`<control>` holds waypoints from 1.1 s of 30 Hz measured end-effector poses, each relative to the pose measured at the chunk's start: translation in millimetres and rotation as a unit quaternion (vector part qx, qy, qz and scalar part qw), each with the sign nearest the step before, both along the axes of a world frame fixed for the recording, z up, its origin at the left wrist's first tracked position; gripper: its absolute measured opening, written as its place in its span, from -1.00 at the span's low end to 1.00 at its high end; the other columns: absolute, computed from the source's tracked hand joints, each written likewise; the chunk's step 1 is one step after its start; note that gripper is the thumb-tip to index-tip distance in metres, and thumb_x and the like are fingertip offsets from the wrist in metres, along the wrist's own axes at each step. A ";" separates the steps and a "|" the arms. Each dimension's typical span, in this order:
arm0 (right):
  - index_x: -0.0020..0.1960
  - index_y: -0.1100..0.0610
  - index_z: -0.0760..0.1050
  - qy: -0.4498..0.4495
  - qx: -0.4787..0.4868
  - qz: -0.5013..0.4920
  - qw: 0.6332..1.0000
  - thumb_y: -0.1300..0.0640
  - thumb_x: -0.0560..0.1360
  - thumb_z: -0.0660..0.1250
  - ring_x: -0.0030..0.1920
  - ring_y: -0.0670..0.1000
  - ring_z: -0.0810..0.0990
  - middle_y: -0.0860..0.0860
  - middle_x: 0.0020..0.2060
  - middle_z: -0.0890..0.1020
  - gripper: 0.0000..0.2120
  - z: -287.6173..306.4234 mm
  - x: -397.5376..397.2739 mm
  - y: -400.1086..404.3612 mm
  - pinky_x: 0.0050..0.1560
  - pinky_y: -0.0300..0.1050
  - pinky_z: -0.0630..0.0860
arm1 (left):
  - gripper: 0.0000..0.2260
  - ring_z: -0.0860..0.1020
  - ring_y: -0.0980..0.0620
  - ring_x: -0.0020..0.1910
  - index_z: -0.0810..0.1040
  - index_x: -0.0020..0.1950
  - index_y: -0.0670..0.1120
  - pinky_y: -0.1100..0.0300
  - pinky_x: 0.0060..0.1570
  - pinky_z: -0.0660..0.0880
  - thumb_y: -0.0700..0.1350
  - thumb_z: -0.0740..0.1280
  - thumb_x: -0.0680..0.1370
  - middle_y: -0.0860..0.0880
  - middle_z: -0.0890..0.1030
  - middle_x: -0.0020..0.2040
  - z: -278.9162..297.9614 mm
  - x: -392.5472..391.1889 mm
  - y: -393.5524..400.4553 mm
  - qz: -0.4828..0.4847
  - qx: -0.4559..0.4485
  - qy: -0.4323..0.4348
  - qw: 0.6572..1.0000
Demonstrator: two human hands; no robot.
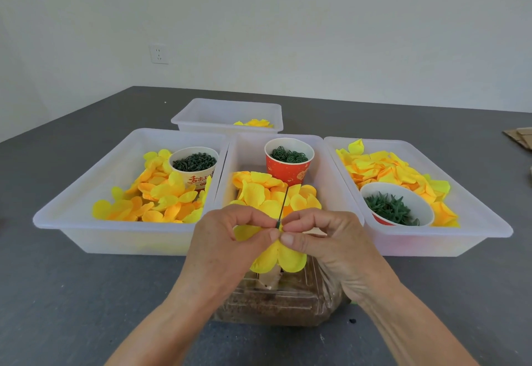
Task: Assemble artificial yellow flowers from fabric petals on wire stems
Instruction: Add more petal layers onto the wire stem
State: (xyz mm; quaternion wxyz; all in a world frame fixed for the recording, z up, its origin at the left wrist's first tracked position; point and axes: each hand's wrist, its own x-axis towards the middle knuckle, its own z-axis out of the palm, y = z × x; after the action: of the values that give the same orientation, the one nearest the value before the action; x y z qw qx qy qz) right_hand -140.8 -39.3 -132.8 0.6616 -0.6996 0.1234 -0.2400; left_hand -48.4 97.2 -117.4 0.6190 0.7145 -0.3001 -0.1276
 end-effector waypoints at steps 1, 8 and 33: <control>-0.33 0.08 0.68 0.001 0.005 0.009 1.000 0.09 0.10 0.52 -0.13 -0.12 0.64 -0.05 -0.22 0.69 -0.84 1.8 -0.1 -0.2 -0.12 -0.27 0.55 | -0.89 0.61 0.06 -0.09 0.68 -0.27 0.06 -0.02 0.00 0.54 -0.16 0.51 0.34 0.10 0.67 -0.19 0.3 0.2 0.0 -0.004 0.003 -0.002 1.000; -0.30 0.02 0.66 0.009 -0.049 -0.069 0.996 0.13 0.32 0.49 -0.34 -0.28 0.54 -0.17 -0.39 0.64 -0.95 24.8 20.8 -25.3 -0.29 -0.44 0.44 | -0.84 0.55 0.32 -0.08 0.69 -0.21 0.11 0.24 -0.08 0.46 -0.12 0.53 0.29 0.19 0.66 -0.11 -0.9 1.6 6.3 -0.028 0.011 0.019 0.999; 0.04 0.18 0.65 0.163 -0.454 -0.015 0.876 0.28 0.43 0.39 0.08 0.03 0.53 0.08 0.05 0.61 -0.81 12.1 100.5 -40.5 0.08 -0.15 0.43 | -0.71 0.59 0.04 -0.15 0.67 -0.40 0.05 0.14 -0.02 0.48 0.01 0.31 0.49 0.07 0.67 -0.32 -1.5 25.7 -1.8 0.106 -0.105 0.133 0.980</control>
State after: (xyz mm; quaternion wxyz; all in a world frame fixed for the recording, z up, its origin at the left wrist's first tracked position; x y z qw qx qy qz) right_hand -40.3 -79.8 -120.7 0.2379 -0.9505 0.1175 -0.1617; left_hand -22.8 95.4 -118.8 0.7348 0.6500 -0.1495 -0.1235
